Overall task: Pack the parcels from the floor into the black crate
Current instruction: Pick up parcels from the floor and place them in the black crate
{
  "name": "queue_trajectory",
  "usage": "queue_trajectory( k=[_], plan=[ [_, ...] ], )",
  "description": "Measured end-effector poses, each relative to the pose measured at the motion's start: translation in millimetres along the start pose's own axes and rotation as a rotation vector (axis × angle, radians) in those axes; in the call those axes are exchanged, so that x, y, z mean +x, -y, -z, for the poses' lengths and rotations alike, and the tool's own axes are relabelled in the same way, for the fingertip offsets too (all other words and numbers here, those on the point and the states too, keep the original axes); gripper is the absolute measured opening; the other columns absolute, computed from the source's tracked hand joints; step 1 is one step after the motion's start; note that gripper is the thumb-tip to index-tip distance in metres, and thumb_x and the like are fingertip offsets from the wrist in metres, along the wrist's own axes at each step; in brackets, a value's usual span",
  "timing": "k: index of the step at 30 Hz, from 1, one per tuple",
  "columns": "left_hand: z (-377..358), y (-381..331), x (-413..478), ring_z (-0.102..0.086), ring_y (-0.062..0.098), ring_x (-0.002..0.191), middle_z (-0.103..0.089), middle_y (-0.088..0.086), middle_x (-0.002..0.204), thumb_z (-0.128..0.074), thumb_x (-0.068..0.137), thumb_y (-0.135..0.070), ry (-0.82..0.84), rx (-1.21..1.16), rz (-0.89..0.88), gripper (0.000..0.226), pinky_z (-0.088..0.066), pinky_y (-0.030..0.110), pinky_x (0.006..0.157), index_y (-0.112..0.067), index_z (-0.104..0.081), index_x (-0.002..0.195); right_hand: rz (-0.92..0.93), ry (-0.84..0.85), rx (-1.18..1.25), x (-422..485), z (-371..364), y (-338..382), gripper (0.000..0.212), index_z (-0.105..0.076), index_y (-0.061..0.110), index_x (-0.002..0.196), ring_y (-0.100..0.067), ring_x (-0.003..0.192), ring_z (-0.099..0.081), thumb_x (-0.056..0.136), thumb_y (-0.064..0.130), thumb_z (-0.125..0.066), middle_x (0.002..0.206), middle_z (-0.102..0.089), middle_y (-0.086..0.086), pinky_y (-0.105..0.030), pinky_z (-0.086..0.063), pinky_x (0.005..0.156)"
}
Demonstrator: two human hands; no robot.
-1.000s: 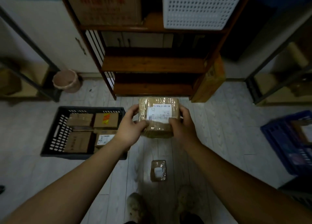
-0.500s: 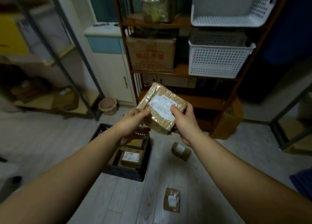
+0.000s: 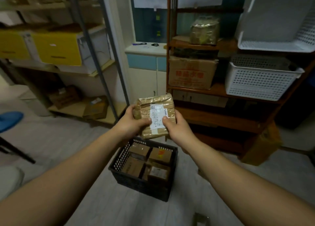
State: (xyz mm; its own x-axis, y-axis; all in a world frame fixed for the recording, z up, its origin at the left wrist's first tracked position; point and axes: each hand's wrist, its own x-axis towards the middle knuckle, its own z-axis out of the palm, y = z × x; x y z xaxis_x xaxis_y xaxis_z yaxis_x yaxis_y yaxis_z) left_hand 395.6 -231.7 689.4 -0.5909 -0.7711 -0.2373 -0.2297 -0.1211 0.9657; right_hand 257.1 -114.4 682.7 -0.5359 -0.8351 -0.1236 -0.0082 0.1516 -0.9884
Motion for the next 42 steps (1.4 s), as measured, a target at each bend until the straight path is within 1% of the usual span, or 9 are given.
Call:
queue_trajectory(
  k=[5, 10, 17, 21, 25, 30, 33, 38, 42],
  plan=[
    [91.6, 18.1, 17.2, -0.070, 0.023, 0.089, -0.064, 0.005, 0.115, -0.070, 0.078, -0.012, -0.007, 0.013, 0.019, 0.077, -0.058, 0.042, 0.073, -0.032, -0.028, 0.140, -0.017, 0.054, -0.109, 19.8, -94.0, -7.0, 0.052, -0.035, 0.037, 0.137, -0.013, 0.106, -0.060, 0.091, 0.027, -0.057, 0.126, -0.059, 0.007, -0.035, -0.052, 0.090],
    [141.4, 33.8, 36.5, -0.068, 0.024, 0.090, -0.061, 0.007, 0.116, -0.068, 0.081, -0.015, 0.009, 0.013, 0.100, 0.079, -0.058, 0.041, 0.071, -0.034, -0.020, 0.141, -0.024, 0.092, -0.136, 40.3, -142.7, -12.1, 0.070, -0.026, 0.039, 0.141, -0.006, 0.105, -0.057, 0.086, 0.019, -0.065, 0.127, -0.056, 0.011, -0.015, -0.044, 0.071],
    [165.4, 46.7, 94.6, -0.065, 0.025, 0.099, -0.061, 0.005, 0.118, -0.066, 0.082, -0.017, 0.008, 0.013, 0.139, 0.068, -0.054, 0.046, 0.085, -0.025, -0.030, 0.140, -0.043, 0.095, -0.158, 100.2, -167.5, -33.1, 0.070, -0.022, 0.035, 0.145, -0.008, 0.111, -0.057, 0.089, 0.017, -0.061, 0.133, -0.055, 0.007, -0.029, -0.048, 0.090],
    [178.4, 49.0, 134.5, -0.064, 0.020, 0.096, -0.057, 0.001, 0.120, -0.068, 0.080, -0.017, 0.006, 0.088, 0.161, 0.077, -0.055, 0.035, 0.068, -0.032, -0.024, 0.141, -0.044, 0.112, -0.137, 142.3, -178.6, -40.4, 0.079, -0.008, 0.036, 0.149, -0.010, 0.117, -0.053, 0.091, 0.015, -0.058, 0.138, -0.050, 0.007, -0.038, -0.046, 0.100],
    [194.3, 54.8, 170.8, -0.062, 0.020, 0.095, -0.053, 0.001, 0.117, -0.070, 0.079, -0.015, 0.014, 0.118, 0.196, 0.077, -0.056, 0.036, 0.070, -0.028, -0.027, 0.141, -0.075, 0.108, -0.133, 173.1, -185.6, -45.5, 0.083, -0.002, 0.039, 0.149, -0.013, 0.120, -0.051, 0.092, 0.016, -0.057, 0.141, -0.047, 0.005, -0.041, -0.046, 0.101],
    [201.4, 61.9, 203.8, -0.055, 0.010, 0.093, -0.040, -0.013, 0.124, -0.068, 0.081, -0.017, 0.138, 0.207, 0.154, 0.078, -0.051, 0.020, 0.058, -0.036, -0.023, 0.142, -0.141, 0.033, -0.126, 196.7, -195.9, -57.6, 0.082, -0.001, 0.037, 0.150, -0.018, 0.120, -0.052, 0.092, 0.014, -0.055, 0.142, -0.047, 0.000, -0.042, -0.047, 0.098],
    [211.1, 75.5, 223.1, -0.057, 0.009, 0.101, -0.042, -0.027, 0.114, -0.070, 0.078, -0.018, 0.268, 0.302, 0.077, 0.080, -0.052, 0.017, 0.064, -0.040, -0.025, 0.140, -0.200, -0.036, -0.098, 206.1, -209.2, -71.6, 0.081, -0.002, 0.037, 0.150, -0.016, 0.121, -0.050, 0.093, 0.013, -0.054, 0.140, -0.049, 0.002, -0.041, -0.047, 0.099],
    [239.6, 116.5, 253.9, -0.042, -0.033, 0.094, -0.044, -0.056, 0.101, -0.072, 0.077, -0.022, 0.579, 0.389, -0.021, 0.070, -0.037, -0.006, 0.059, -0.076, -0.036, 0.103, -0.310, -0.144, -0.113, 219.1, -243.0, -117.4, 0.080, -0.007, 0.044, 0.147, -0.016, 0.123, -0.050, 0.091, 0.015, -0.057, 0.136, -0.051, 0.007, -0.043, -0.048, 0.099],
    [257.7, 182.8, 281.0, -0.034, -0.034, 0.102, -0.037, -0.057, 0.111, -0.075, 0.074, -0.027, 0.682, 0.453, -0.047, 0.079, -0.034, -0.009, 0.065, -0.076, -0.027, 0.113, -0.365, -0.145, -0.109, 234.4, -274.9, -178.7, 0.075, -0.012, 0.042, 0.147, -0.018, 0.129, -0.045, 0.092, 0.015, -0.056, 0.141, -0.046, 0.005, -0.049, -0.042, 0.104]
  ],
)
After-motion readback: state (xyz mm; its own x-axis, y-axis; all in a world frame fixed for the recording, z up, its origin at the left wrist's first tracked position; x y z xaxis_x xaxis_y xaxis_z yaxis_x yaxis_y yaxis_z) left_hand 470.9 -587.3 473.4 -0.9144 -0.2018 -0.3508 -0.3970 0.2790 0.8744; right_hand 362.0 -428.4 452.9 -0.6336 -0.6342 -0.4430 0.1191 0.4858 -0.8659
